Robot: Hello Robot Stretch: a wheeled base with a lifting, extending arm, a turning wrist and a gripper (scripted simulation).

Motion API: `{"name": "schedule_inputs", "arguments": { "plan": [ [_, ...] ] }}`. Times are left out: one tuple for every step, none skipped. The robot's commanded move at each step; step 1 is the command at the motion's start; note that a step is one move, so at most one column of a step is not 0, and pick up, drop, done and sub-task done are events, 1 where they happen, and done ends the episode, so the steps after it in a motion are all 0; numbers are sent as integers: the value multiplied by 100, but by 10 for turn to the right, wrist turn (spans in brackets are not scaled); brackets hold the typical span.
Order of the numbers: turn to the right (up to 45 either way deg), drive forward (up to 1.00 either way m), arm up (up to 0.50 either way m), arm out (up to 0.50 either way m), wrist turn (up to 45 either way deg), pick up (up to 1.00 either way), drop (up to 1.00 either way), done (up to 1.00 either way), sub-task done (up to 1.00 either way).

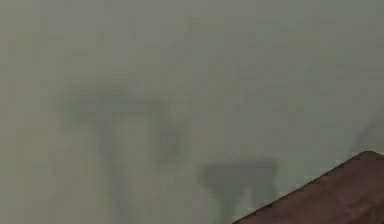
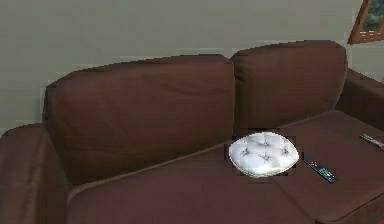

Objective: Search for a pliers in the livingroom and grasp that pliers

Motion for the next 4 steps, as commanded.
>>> {"name": "schedule_inputs", "arguments": {
  "plan": [
    [450,0,0,0,0,0,0,0,0],
    [-450,0,0,0,0,0,0,0,0],
    [-450,0,0,0,0,0,0,0,0],
    [0,25,0,0,0,0,0,0,0]
  ]
}}
